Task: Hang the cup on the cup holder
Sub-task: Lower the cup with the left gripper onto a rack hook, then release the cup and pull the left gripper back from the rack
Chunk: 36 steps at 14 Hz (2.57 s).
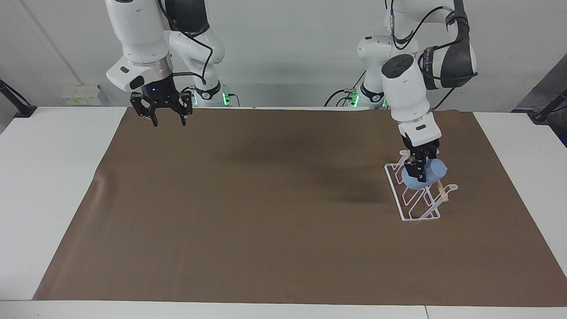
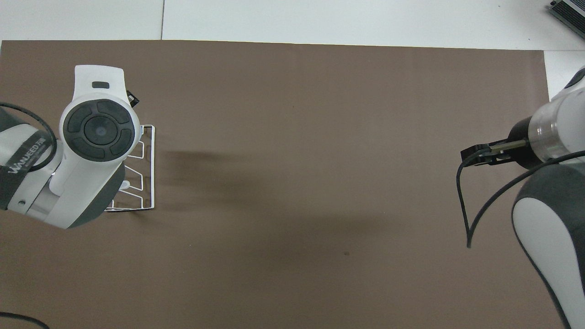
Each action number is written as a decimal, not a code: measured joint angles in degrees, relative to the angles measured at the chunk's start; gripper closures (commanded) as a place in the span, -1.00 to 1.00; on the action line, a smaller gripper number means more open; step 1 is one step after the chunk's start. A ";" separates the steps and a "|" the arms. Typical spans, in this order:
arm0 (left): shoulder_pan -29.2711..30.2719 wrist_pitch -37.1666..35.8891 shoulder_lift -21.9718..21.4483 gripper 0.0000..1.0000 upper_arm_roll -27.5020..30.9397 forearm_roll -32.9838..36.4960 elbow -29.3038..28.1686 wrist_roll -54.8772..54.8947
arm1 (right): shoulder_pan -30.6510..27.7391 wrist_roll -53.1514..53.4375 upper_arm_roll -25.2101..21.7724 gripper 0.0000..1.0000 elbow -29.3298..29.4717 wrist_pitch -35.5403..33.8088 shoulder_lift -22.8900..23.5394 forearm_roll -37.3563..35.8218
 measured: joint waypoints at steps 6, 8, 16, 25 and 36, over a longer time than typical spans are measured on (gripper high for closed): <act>0.05 -0.59 0.06 1.00 0.50 1.78 0.24 -0.14 | 0.27 1.99 0.05 -1.00 -0.13 0.00 0.00 1.14; 0.07 -0.24 0.20 1.00 0.50 2.52 -0.01 -0.15 | 0.26 1.99 0.05 -1.00 -0.21 -0.02 0.00 1.15; 0.16 4.85 0.28 0.40 0.60 2.89 -4.37 -0.56 | 0.22 -1.93 -0.21 -1.00 -0.63 -0.04 0.00 1.15; 1.47 9.70 0.21 -1.00 0.88 0.47 -4.54 2.23 | 0.22 -1.94 -0.24 -1.00 -0.77 -0.04 0.00 1.15; 7.12 -6.23 -0.59 -1.00 1.48 -27.09 8.85 54.64 | 0.21 -1.95 -0.25 -1.00 -0.78 -0.04 0.00 1.15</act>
